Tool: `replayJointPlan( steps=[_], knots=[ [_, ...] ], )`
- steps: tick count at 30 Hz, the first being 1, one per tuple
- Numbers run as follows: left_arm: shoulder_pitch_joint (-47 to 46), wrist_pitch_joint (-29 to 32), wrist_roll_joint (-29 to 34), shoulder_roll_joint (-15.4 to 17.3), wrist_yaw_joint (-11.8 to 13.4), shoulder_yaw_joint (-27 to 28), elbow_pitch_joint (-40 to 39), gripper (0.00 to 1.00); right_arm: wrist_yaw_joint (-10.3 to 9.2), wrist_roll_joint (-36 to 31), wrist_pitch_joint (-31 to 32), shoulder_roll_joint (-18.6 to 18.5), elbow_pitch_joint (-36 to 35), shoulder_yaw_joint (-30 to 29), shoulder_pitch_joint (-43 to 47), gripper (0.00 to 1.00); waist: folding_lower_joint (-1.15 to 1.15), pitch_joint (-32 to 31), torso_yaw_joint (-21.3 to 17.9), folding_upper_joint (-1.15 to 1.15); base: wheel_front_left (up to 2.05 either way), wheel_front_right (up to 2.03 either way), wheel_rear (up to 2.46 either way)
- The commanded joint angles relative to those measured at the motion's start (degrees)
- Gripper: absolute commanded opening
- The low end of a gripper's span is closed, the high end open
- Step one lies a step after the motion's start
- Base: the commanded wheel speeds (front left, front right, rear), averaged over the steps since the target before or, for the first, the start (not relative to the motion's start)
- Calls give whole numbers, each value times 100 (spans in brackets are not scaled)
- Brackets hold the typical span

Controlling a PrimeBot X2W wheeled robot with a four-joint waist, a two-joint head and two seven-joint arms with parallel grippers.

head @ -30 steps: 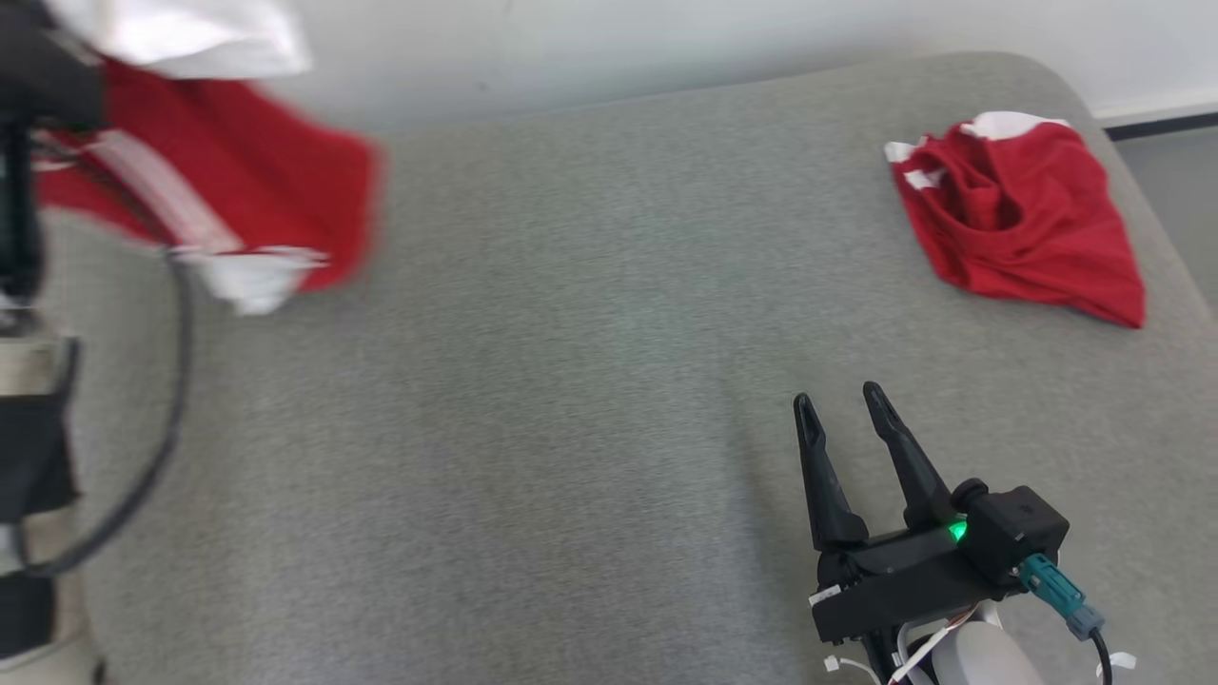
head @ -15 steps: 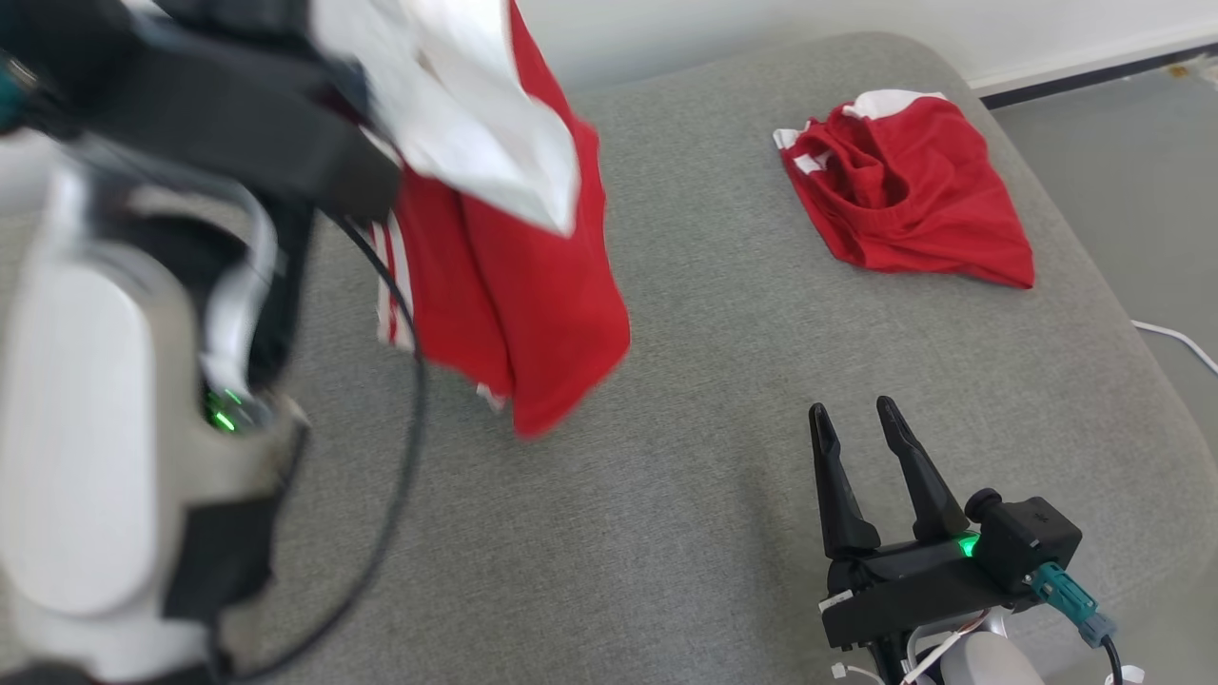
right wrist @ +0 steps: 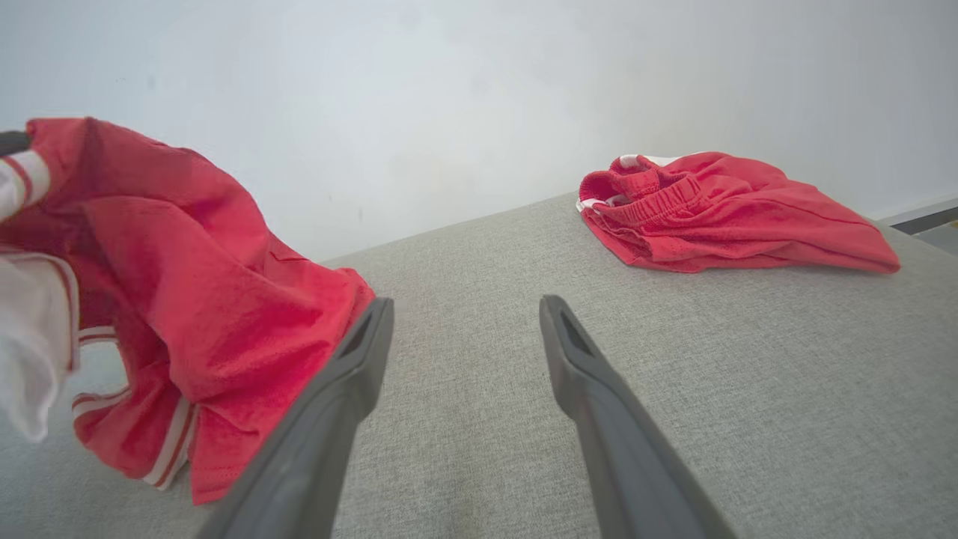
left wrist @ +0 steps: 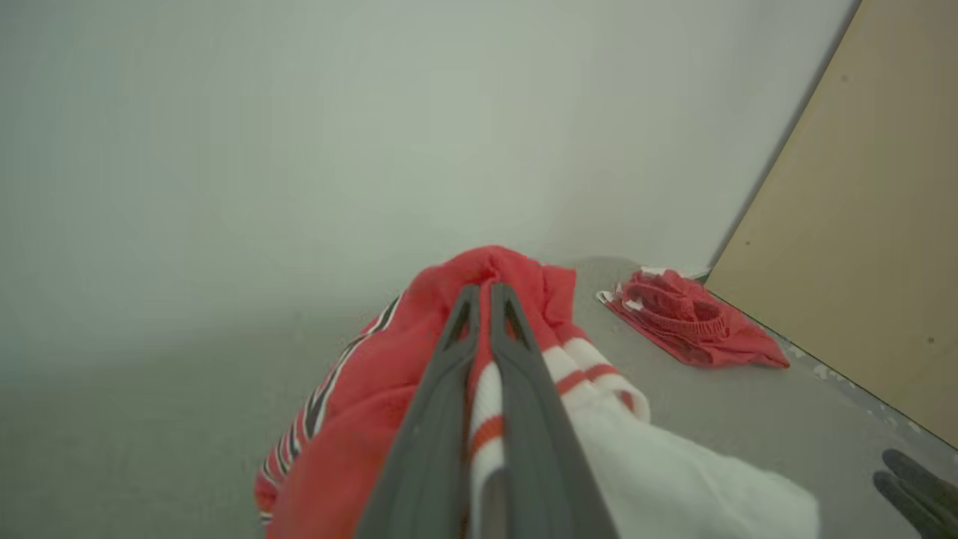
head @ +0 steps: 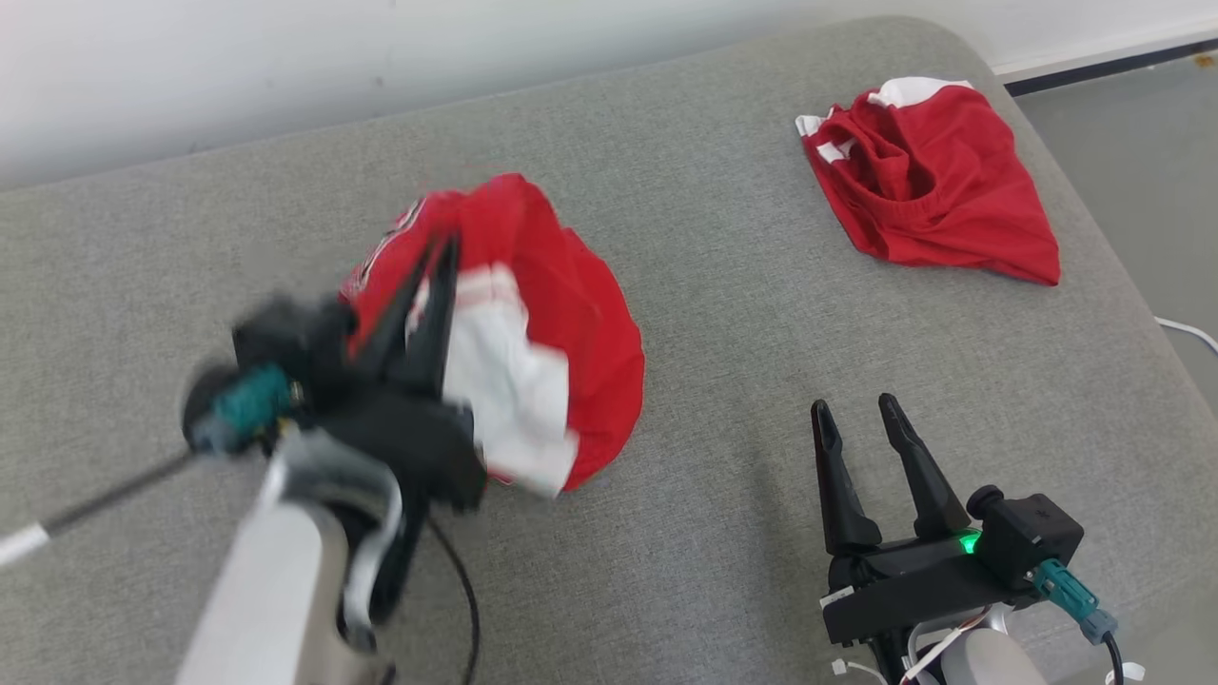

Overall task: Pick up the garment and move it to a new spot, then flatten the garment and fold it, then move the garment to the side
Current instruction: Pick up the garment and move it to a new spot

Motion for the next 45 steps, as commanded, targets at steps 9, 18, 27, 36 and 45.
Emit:
replayJointPlan(
  steps=[9, 18, 27, 36, 45],
  knots=[
    [843, -562, -61, -44, -95, -217, 1036, 0, -11, -87, -5, 13, 14, 34, -7, 100, 0, -39, 107, 0, 0, 0, 0],
    [565, -1227, 17, -117, -136, -372, 1319, 100, -11, -204, -4, 13, -1, -69, 128, 100, 0, -223, 379, 0, 0, 0, 0],
    [729, -1683, 60, 187, 98, -85, 811, 100, -11, -310, -5, 14, -67, -162, 277, 100, 0, -551, 679, 0, 0, 0, 0],
    [1588, -2177, -37, 522, 423, 526, 536, 100, -11, -410, -5, 3, -207, -226, 439, 100, 0, -823, 840, 0, 0, 0, 0],
    [2435, -2342, 211, 470, 734, 1005, 316, 100, -11, -444, -4, -25, -236, -328, 646, 100, 0, -964, 980, 0, 0, 0, 0]
  ],
)
